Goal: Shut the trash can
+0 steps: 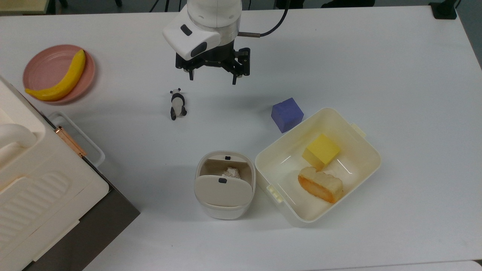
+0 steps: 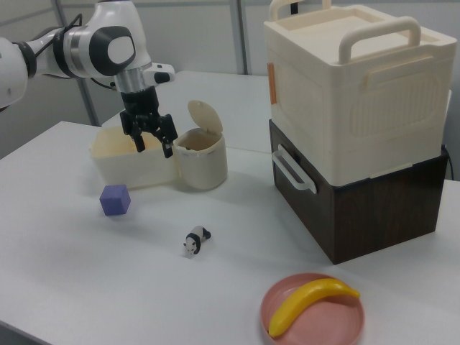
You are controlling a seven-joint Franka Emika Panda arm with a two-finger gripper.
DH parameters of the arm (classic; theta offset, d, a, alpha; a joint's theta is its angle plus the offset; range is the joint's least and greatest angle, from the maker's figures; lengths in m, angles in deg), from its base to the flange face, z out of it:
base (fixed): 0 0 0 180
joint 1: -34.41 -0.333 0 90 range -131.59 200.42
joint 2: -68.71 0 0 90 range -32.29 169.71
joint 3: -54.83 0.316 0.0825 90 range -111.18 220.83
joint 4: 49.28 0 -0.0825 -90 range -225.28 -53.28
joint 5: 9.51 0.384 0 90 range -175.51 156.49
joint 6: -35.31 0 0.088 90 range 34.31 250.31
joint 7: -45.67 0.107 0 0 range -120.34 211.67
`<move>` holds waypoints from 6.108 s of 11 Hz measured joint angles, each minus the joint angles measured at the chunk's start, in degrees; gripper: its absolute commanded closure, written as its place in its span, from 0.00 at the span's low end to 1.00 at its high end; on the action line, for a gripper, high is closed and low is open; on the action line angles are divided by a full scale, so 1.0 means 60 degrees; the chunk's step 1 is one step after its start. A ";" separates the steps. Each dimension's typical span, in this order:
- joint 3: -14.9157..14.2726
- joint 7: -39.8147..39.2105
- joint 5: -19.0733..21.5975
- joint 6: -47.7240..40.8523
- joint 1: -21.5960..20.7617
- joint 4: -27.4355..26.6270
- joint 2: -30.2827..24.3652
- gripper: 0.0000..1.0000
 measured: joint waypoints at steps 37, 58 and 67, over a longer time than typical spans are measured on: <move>-0.0090 0.1108 -0.0318 0.9742 -0.0136 0.2280 0.3631 1.00; -0.0148 0.1111 -0.0349 0.4074 -0.0206 -0.1114 -0.0312 0.00; -0.0301 -0.0825 0.0666 0.0170 -0.0243 -0.2037 -0.2457 0.00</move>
